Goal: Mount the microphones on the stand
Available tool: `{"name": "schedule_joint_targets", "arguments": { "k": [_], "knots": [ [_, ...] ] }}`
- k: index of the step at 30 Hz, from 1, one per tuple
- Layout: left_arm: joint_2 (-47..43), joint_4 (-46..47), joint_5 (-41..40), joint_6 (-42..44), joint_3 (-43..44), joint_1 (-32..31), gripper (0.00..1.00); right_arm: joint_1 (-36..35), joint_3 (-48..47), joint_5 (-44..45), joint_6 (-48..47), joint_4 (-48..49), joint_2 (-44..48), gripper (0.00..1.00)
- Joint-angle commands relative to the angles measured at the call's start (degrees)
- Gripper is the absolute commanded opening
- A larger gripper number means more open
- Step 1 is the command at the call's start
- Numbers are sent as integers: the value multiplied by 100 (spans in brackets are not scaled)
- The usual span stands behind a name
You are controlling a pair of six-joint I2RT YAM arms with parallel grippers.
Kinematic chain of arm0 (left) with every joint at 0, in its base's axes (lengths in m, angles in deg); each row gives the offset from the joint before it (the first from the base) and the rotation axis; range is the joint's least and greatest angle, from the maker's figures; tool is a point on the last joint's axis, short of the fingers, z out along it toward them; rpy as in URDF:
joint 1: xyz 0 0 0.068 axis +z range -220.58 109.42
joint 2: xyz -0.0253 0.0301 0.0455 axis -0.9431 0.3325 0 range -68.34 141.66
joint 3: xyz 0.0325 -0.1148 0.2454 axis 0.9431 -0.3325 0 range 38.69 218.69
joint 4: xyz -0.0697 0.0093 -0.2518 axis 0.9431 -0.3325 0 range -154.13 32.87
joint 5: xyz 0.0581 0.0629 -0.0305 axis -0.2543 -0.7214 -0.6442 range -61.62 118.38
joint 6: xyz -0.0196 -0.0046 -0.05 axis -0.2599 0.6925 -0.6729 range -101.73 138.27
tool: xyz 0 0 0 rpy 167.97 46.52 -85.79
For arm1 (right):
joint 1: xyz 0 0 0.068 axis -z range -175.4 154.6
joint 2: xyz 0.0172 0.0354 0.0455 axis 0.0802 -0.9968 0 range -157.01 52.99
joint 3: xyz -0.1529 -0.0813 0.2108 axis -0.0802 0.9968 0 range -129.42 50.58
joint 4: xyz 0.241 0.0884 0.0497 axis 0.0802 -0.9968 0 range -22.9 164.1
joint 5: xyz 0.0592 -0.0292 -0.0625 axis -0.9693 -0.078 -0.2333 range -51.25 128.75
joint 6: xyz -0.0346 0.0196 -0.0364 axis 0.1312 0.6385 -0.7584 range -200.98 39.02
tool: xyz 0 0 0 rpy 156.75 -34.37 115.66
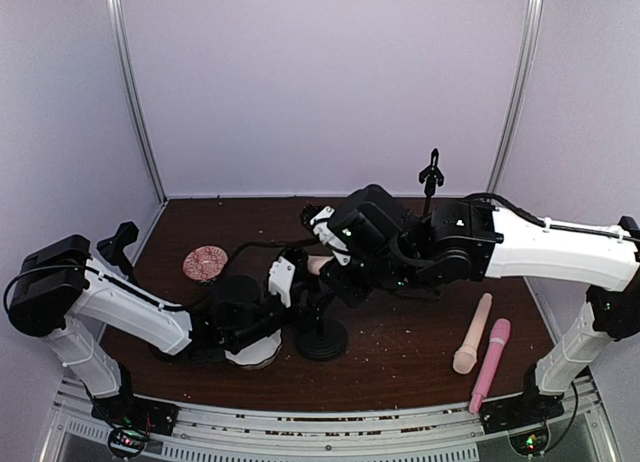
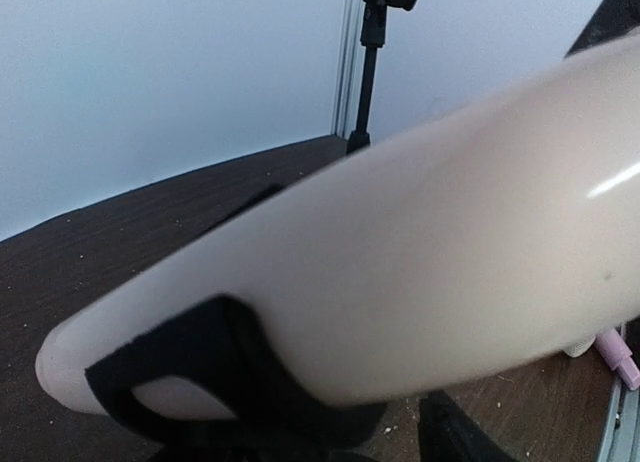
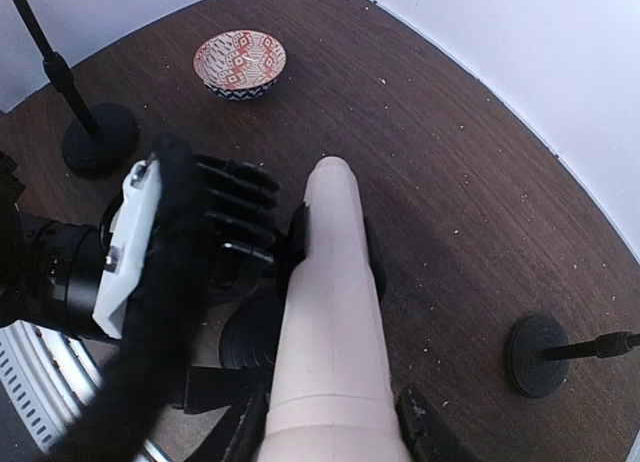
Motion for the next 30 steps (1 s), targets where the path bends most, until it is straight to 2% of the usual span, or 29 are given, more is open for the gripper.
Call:
{"name": "schedule_joint_targets", "arguments": {
  "k": [1,4,6,8,9,18,26,30],
  "knots": [
    [-423,509,-222,131,177,-158,64,304,18,624,-94,-108,-32,0],
    [-571,498,-349,148,28,-158,80,385,-8,871,-279,168,140,0],
    [-672,486,-380,162,-53,-158,84,476,-60,952,-379,307,191,0],
    [-811,335,-438,221,-70,-219,96,576,-173,1057,-419,377,167,0],
    [-911,169,-537,280,-37,-284,98,633,-226,1114,-471,439,142,0],
    [-1795,-1022,-733,403,36,-720,98,1153,-1037,1234,-990,1202,-546,0],
    [-2634,-2409,-466,311,180,-827,98,1399,-2749,1049,-1463,1492,-1922,0],
    [-2863,-2845,45,415,245,-842,98,1503,-3432,1140,-1543,1573,-2591,0]
  ]
}}
